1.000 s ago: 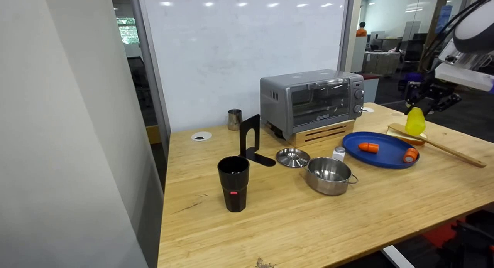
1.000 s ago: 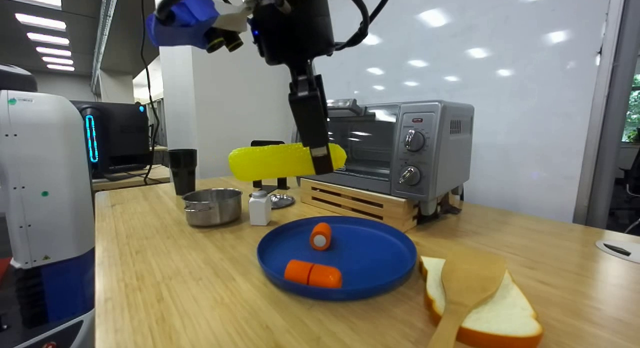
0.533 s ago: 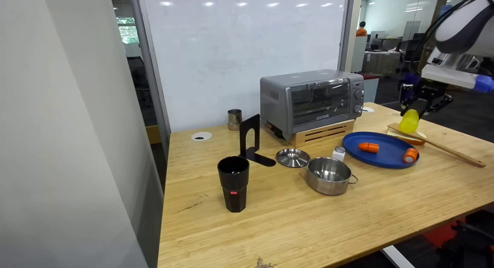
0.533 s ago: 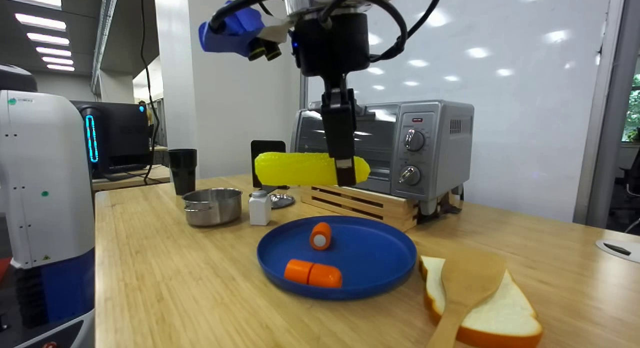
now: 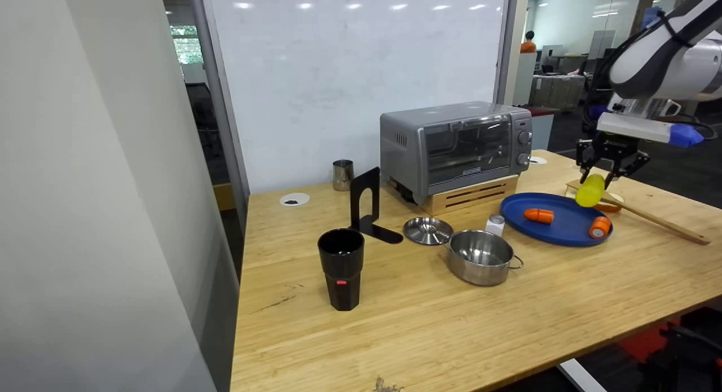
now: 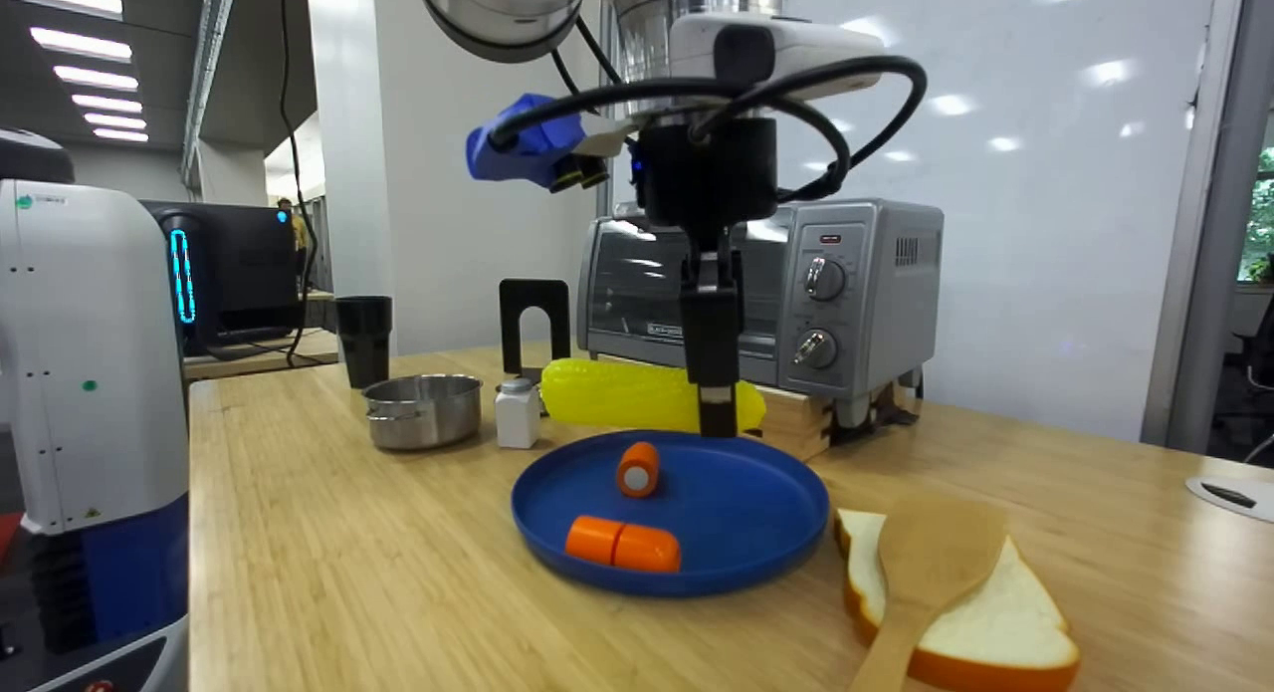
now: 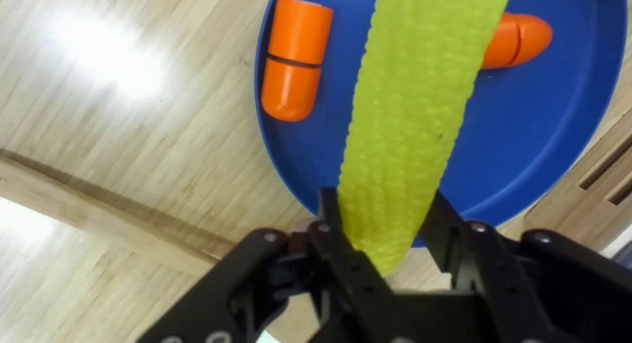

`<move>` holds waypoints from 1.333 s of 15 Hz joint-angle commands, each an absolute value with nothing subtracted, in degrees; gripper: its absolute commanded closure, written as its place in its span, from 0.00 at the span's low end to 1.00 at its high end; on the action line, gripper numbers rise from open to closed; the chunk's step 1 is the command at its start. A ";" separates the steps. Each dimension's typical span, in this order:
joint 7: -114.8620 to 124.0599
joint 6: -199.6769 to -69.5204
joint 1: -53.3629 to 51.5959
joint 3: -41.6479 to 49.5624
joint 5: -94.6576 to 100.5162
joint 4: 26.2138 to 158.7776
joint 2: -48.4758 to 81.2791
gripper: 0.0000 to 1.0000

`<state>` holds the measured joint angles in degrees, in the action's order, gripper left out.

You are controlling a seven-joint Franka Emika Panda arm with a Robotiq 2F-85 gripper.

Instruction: Take the maize cob from the pot and place it on the plate. Then, pick up the lid and cover the pot

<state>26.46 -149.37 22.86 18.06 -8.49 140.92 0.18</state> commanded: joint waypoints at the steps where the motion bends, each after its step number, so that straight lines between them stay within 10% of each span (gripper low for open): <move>1: 28.76 -150.15 21.27 18.69 -7.14 138.22 4.33 0.81; 18: 28.88 -151.07 17.12 19.06 -7.56 137.16 11.40 0.81; 19: 28.81 -151.10 16.96 19.12 -7.27 137.28 11.31 0.31; 20: 29.26 -151.14 16.51 19.42 -6.05 137.35 11.10 0.30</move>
<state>29.46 -150.30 17.91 18.14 -7.48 137.16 10.77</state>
